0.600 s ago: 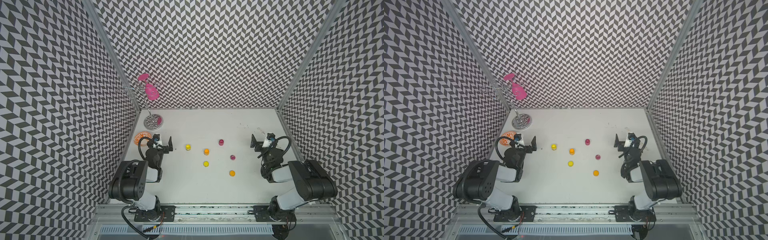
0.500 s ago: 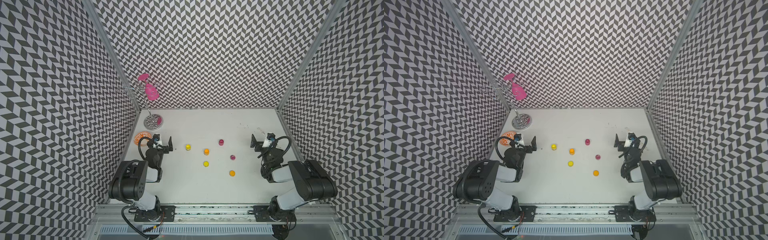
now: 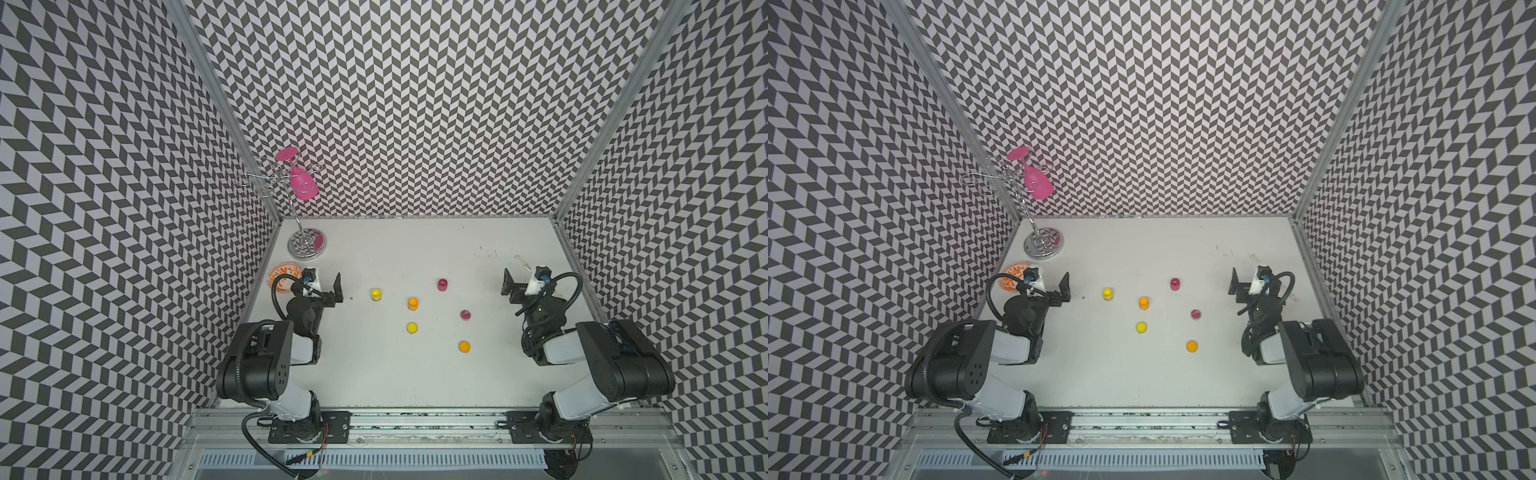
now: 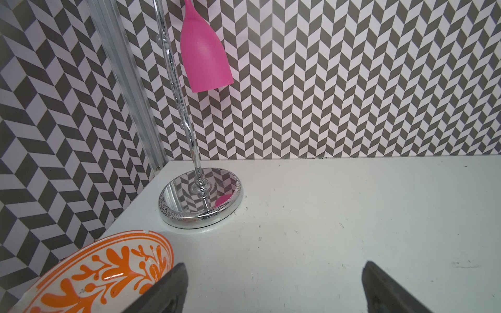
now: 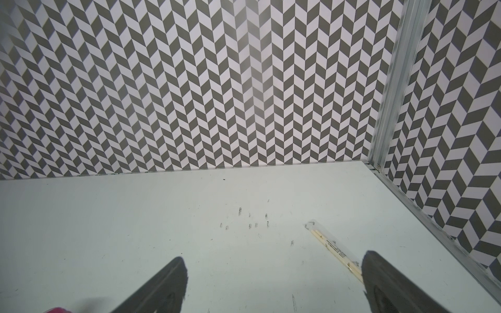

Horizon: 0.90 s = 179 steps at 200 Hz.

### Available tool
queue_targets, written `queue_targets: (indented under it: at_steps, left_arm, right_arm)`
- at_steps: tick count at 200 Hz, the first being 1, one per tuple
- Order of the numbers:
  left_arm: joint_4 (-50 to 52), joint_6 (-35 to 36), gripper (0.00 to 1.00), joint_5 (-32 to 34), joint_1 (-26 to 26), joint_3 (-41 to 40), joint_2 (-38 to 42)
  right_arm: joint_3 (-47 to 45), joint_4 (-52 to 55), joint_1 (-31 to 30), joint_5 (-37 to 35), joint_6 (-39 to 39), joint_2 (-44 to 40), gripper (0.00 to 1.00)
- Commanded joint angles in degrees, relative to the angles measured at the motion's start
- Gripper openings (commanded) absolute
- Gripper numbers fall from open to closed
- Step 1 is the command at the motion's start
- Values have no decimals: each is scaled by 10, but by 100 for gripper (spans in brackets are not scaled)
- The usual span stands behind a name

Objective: Close the paint jar lid
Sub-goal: Pick up the paint jar from the center of the board.

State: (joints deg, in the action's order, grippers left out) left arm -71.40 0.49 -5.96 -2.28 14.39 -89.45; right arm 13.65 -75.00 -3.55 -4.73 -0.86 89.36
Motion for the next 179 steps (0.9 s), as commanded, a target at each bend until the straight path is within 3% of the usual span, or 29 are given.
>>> queue_targets:
  at_steps: [1, 52, 72, 94, 106, 124, 134, 149, 161, 179]
  left_arm:
    - [-11, -6, 100, -12, -3, 3, 0]
    - [-17, 6, 100, -22, 2, -2, 2]
    - [-25, -16, 100, 15, 0, -13, 22]
    - [39, -24, 96, 77, 11, -16, 100]
    - [81, -7, 95, 141, 46, -13, 150]
    - [168, -31, 91, 201, 94, 12, 217]
    - [256, -61, 89, 200, 108, 43, 248]
    - [345, -87, 88, 199, 149, 78, 276]
    - [362, -80, 90, 200, 195, 79, 294]
    - [364, -81, 90, 139, 252, 65, 324]
  right_arm:
    - [1, -21, 3, -9, 2, 7, 99]
    - [-2, -26, 1, 9, -7, 6, 100]
    - [-5, -30, 2, 3, -4, -4, 97]
    - [-34, 9, -2, -40, 3, -89, 95]
    - [-26, 91, -9, -79, 31, -157, 96]
    - [53, 317, -9, -67, 70, -229, 96]
    - [103, 434, -9, -58, 95, -240, 93]
    - [152, 530, -11, -7, 109, -232, 87]
    - [184, 581, -13, 62, 112, -217, 85]
    - [221, 629, -48, 112, 104, -195, 86]
